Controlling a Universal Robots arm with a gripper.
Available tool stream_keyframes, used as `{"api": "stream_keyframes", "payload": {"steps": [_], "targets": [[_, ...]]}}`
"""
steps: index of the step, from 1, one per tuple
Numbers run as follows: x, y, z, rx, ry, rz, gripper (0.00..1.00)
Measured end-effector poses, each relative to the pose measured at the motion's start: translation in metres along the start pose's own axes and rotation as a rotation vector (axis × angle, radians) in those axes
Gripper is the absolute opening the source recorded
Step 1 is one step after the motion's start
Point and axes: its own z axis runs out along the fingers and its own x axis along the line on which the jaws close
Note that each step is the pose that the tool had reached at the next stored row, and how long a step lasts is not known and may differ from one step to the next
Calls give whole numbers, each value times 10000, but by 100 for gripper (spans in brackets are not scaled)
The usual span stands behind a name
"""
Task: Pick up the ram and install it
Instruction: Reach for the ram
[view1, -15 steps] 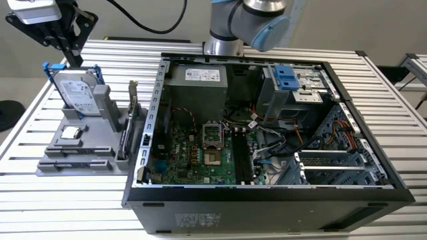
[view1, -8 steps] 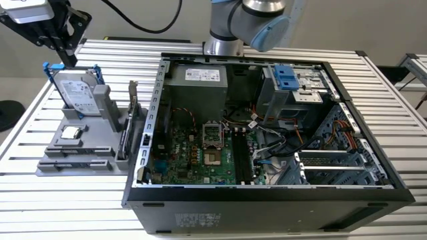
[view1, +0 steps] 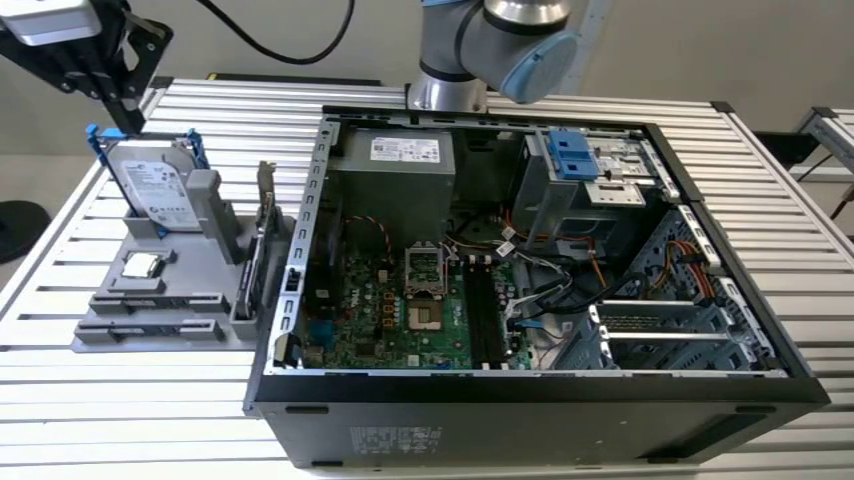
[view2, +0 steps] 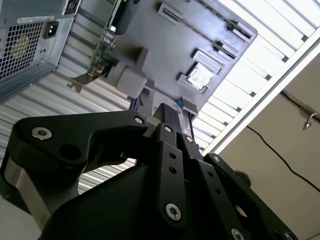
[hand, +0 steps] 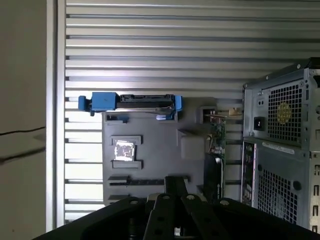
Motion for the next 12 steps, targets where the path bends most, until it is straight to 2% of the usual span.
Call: {"api": "stream_keyframes", "payload": {"steps": [12], "targets": [[128, 1, -3, -10, 29, -570, 0]]}}
